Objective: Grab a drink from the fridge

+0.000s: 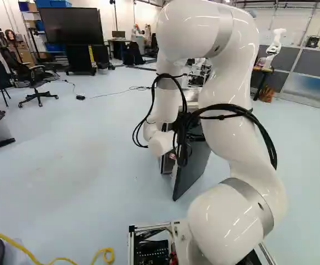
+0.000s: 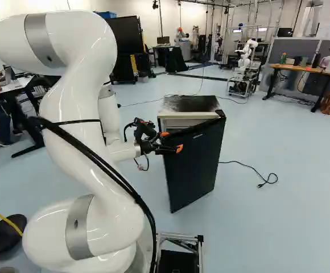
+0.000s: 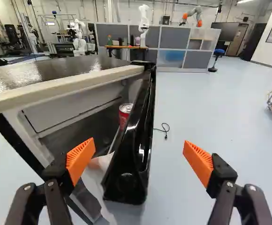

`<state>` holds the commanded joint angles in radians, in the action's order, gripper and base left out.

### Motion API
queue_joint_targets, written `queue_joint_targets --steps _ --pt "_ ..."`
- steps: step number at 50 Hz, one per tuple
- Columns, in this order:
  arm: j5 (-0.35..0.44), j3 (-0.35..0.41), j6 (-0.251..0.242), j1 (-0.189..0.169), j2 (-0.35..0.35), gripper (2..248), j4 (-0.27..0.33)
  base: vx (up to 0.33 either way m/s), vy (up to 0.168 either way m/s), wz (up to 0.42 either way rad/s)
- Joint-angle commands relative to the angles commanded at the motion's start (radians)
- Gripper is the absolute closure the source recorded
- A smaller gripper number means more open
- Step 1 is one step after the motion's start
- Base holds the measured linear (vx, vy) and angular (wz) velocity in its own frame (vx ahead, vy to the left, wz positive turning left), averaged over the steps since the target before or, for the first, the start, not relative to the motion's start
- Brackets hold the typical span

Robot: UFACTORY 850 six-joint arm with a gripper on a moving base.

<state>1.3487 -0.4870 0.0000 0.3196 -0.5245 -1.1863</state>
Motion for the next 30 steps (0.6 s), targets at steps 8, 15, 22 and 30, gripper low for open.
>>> queue_joint_targets --steps 8,15,22,30 --pt "0.000 0.043 0.000 -0.001 0.023 3 -0.012 0.000 0.000 0.000" --pt "0.005 0.080 0.000 0.001 0.043 3 -0.026 0.000 0.000 0.000" --pt "0.017 0.118 0.000 0.004 0.063 3 -0.044 0.000 0.000 0.000" --pt "0.038 0.162 0.000 0.008 0.085 3 -0.069 0.000 0.000 0.000"
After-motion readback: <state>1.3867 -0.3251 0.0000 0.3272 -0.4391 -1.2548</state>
